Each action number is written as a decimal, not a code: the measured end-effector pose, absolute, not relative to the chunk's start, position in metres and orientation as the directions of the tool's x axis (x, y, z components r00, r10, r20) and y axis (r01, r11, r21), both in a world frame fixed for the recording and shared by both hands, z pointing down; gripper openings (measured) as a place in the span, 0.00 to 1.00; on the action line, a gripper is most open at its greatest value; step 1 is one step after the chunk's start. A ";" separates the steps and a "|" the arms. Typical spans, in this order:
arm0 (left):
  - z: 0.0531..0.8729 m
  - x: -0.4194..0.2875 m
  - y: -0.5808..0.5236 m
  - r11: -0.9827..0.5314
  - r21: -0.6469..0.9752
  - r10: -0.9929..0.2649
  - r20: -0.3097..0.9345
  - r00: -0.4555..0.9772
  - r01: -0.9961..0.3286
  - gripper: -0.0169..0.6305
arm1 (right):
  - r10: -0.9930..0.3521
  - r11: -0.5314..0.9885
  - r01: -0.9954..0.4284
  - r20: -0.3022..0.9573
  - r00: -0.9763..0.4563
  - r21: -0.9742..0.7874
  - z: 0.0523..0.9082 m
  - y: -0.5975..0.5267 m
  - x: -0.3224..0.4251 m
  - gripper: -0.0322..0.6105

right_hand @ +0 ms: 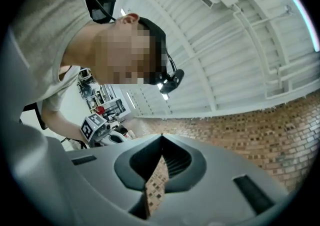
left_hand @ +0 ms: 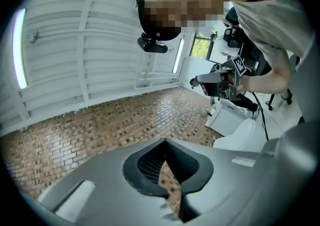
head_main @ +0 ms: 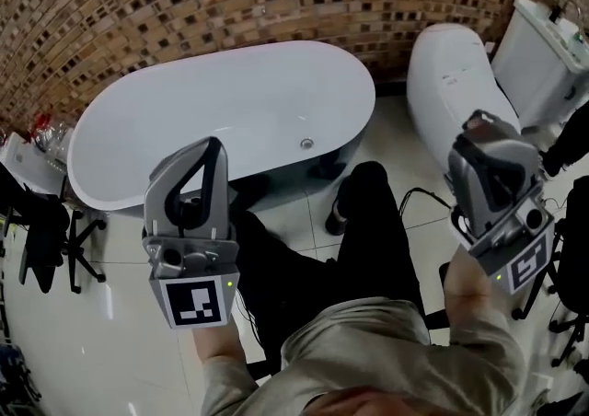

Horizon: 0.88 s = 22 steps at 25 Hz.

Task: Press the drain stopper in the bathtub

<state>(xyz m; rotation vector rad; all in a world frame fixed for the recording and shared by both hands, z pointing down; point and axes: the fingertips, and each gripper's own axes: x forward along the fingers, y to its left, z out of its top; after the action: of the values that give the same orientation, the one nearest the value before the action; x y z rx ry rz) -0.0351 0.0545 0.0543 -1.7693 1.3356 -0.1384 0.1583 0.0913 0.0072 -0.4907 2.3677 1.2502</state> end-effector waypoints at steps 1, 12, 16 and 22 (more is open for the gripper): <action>0.048 -0.033 0.067 -0.022 -0.690 -0.805 -0.418 0.422 -0.724 0.04 | -0.092 0.514 -0.489 -0.522 -0.848 0.705 0.003 0.107 0.162 0.05; 0.017 -0.015 0.133 0.003 -0.659 -0.704 -0.536 0.467 -0.752 0.04 | -0.057 0.464 -0.523 -0.565 -0.823 0.716 -0.007 0.141 0.191 0.05; 0.019 -0.013 0.137 -0.002 -0.670 -0.703 -0.527 0.478 -0.742 0.04 | -0.055 0.453 -0.510 -0.549 -0.834 0.731 -0.002 0.137 0.188 0.05; 0.023 -0.008 0.146 -0.007 -0.678 -0.696 -0.524 0.491 -0.735 0.04 | -0.050 0.436 -0.488 -0.521 -0.852 0.756 0.008 0.137 0.178 0.05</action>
<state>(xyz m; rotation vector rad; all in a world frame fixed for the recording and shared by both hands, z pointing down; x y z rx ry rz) -0.0079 0.1461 0.0227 -1.7212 1.2239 0.0476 0.1783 0.1375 0.0084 -0.4552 2.2693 1.3986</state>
